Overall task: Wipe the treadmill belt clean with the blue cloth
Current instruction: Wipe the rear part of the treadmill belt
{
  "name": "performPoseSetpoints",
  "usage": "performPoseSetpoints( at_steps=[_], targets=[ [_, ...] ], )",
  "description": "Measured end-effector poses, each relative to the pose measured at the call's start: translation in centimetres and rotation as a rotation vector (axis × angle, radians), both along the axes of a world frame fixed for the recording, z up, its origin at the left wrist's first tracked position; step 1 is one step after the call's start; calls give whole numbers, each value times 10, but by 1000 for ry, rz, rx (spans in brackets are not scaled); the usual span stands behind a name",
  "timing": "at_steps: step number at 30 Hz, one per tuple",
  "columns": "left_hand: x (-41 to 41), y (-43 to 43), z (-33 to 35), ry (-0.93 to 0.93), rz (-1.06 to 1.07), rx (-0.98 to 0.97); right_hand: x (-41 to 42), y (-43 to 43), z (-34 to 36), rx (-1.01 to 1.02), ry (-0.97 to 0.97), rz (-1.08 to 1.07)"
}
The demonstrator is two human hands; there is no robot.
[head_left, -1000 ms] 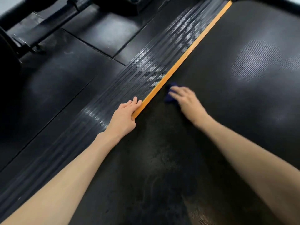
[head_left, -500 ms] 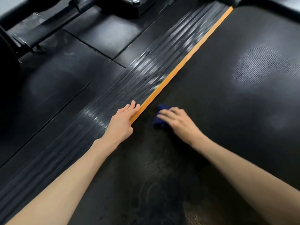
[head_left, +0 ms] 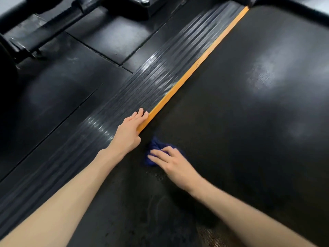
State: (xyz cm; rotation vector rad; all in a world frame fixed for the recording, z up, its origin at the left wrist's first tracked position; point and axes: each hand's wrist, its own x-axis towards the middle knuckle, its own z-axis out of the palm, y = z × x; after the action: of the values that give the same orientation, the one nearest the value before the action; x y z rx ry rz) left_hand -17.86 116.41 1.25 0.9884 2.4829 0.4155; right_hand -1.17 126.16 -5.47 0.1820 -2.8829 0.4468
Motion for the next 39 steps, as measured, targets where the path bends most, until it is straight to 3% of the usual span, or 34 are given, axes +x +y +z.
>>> performPoseSetpoints(
  at_steps=[2,4,7,9,12,14,16,18,22,24,26,30,32,35,37,39],
  targets=[
    [0,1,2,-6,-15,-11,2,46,1,141,46,-11],
    [0,1,1,-1,-17,-22,3,102,4,211,79,-224],
    [0,2,-3,36,-45,-44,3,153,9,85,-5,-740],
    [-2,2,-5,54,-66,-61,-11,128,8,-37,18,-847],
    [-3,1,-7,62,-71,-60,-14,33,0,-106,46,-520],
    [-2,1,-7,64,-72,-52,8,-16,3,15,-8,-238],
    [-3,1,-6,52,-68,-50,24,-11,5,138,-42,-24],
    [-5,0,-5,46,-74,-50,26,33,4,188,13,-108],
    [-7,1,-9,66,-94,-62,33,123,9,136,-82,-747],
    [-8,1,-9,63,-97,-68,22,119,8,30,-80,-917],
    [-6,1,-8,69,-82,-60,3,78,0,-17,-38,-788],
    [3,4,-9,123,-39,-52,0,-46,-4,-11,-89,-286],
    [3,4,-9,136,-42,-39,11,-46,-1,42,-35,-233],
    [2,2,-10,106,-33,-32,51,28,-5,107,-1,-500],
    [2,3,-9,82,-30,-34,98,87,-7,93,-8,-822],
    [3,4,-8,67,-26,-29,133,119,-4,-49,-32,-1207]
  ],
)
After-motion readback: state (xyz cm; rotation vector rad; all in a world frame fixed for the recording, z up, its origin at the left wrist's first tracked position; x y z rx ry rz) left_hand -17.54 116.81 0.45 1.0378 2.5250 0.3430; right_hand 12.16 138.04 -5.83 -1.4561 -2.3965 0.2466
